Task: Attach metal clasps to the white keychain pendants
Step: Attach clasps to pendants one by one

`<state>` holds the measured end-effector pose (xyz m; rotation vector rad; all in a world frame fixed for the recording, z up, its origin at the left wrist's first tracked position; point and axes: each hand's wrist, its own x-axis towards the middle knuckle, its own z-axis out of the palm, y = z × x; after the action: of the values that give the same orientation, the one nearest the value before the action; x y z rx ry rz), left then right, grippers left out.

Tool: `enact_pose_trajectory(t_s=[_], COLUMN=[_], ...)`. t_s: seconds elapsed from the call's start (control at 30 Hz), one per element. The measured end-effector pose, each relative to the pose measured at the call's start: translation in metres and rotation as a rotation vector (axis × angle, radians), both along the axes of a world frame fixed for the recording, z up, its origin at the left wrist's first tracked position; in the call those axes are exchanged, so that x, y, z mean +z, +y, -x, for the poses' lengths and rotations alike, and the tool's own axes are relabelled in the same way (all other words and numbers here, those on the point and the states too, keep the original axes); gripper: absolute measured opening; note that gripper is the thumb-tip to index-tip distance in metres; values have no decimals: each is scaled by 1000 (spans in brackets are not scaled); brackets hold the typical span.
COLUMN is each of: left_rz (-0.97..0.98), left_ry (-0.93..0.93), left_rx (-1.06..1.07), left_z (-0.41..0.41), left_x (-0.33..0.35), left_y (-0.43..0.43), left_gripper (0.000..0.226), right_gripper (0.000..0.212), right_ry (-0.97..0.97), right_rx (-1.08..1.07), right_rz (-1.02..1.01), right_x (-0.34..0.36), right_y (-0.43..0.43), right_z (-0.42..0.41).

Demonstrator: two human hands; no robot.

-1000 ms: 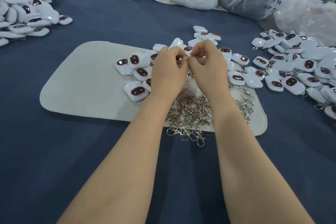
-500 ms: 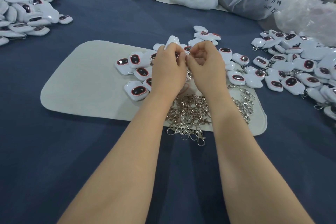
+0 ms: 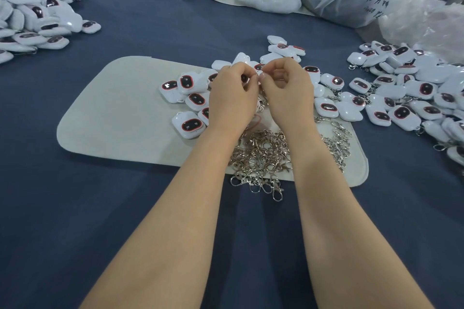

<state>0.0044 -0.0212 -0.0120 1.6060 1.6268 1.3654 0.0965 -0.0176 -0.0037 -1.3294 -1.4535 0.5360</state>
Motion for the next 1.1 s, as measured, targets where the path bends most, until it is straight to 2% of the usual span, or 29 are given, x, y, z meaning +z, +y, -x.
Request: enact_pose_trajectory(t_s=[0.17,0.47,0.83,0.97,1.1], left_rz=[-19,-4,-14,-37,-30], left_ry=[-38,14,92,62,69], left_rx=[14,14,30,12,-5], left_z=[0,1,0,-1,-1], left_x=[1,0,1,3,2], left_y=[0,1,-2,-2,-3], left_gripper=[10,11,12,12,15], right_gripper=[14,16,15,16,26], right_ry=[-32,-109,-116,-30,78], right_rx=[15,2,21,19,8], right_rz=[-5,-42,-32,-10,15], right_x=[-1,-4,-4,-4,-1], right_y=[-1,-1,2,2,2], right_z=[3,3,2,0,-2])
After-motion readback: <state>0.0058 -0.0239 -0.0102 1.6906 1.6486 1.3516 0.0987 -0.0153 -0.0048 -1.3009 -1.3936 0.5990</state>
